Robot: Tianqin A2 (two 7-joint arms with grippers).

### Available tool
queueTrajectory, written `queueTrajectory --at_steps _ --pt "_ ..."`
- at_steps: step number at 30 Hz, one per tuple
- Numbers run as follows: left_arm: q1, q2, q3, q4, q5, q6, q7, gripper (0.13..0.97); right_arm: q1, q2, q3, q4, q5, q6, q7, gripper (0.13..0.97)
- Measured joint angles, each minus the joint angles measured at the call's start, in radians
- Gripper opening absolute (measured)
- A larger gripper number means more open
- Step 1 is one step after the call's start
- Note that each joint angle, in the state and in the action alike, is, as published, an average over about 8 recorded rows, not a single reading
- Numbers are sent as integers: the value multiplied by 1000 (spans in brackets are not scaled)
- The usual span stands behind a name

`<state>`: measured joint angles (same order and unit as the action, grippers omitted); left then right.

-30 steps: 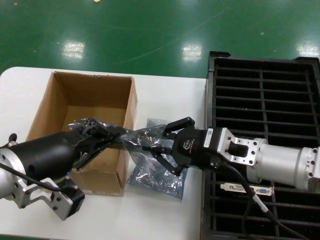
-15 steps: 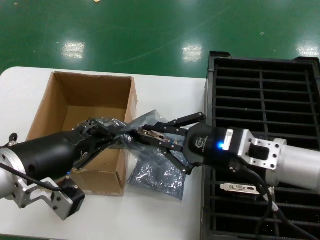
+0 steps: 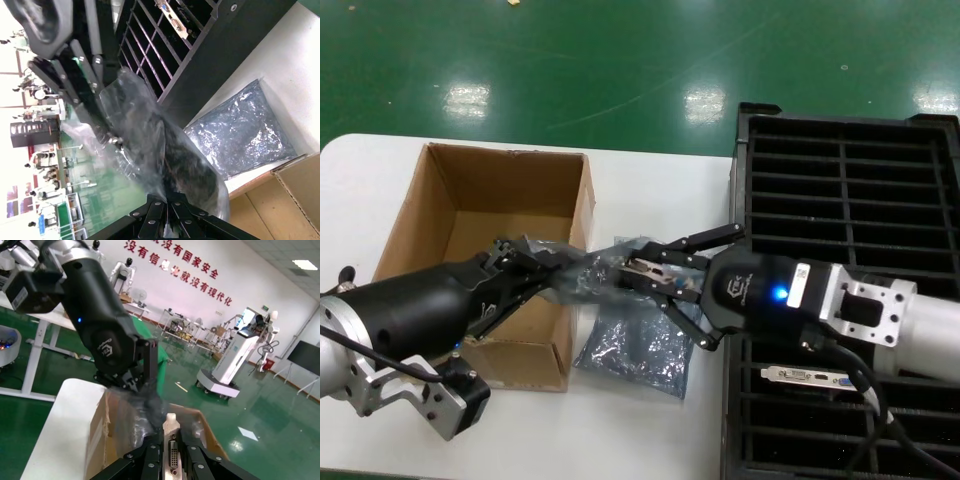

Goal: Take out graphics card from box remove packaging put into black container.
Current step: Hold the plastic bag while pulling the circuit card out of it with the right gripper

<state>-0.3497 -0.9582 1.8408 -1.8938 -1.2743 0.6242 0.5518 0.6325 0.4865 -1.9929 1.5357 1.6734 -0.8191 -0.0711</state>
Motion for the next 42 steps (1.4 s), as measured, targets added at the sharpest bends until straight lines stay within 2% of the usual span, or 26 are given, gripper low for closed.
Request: queueTrajectory --at_steps 9,29,42 --pt "0 0 0 0 0 0 0 139 -25 26 -1 52 -8 5 -1 186" --pt "0 0 0 0 0 0 0 139 -3 -15 -55 40 -64 19 -23 186" --pt "0 0 0 0 0 0 0 139 -13 19 -41 119 -88 37 7 186"
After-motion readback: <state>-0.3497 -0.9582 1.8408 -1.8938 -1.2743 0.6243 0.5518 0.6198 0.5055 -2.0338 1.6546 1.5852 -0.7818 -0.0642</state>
